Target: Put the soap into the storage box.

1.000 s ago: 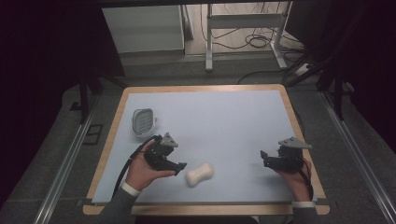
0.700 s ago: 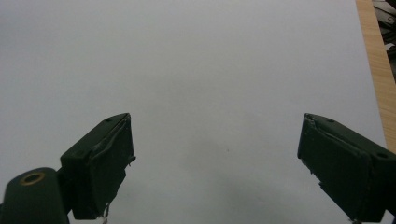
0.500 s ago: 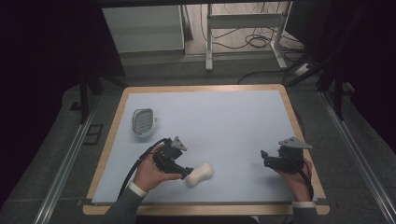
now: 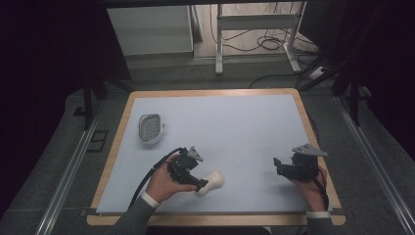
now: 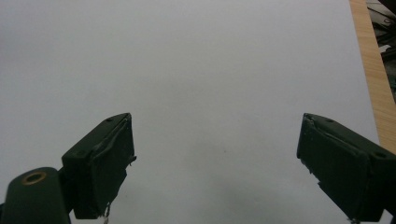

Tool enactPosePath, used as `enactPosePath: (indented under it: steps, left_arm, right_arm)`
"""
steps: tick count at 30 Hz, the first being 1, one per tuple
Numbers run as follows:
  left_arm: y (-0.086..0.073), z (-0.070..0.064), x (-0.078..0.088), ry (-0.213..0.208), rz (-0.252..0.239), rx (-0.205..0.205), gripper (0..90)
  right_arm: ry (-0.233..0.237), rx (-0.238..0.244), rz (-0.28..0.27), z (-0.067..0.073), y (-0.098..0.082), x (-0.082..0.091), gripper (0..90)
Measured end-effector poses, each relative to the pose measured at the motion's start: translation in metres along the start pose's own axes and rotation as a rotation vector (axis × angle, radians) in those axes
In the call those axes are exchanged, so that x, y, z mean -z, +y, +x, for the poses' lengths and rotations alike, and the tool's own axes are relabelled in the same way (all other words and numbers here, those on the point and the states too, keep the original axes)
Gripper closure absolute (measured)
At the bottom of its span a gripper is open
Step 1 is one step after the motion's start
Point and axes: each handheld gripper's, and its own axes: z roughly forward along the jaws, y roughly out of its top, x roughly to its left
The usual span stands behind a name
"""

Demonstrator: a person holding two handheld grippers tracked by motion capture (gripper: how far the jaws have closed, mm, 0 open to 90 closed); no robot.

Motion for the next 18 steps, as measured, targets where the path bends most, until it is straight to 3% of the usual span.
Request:
enactPosePath:
  steps: [8,18]
  left_arm:
    - [0.004,-0.001,-0.008,-0.017,0.031,-0.017,26.0]
    - [0.011,-0.007,-0.032,-0.055,0.095,-0.033,27.9]
  right_arm:
    - [-0.011,0.002,0.006,0.0,-0.001,-0.001,11.1]
    - [-0.012,0.002,0.006,0.001,-0.001,-0.001,11.1]
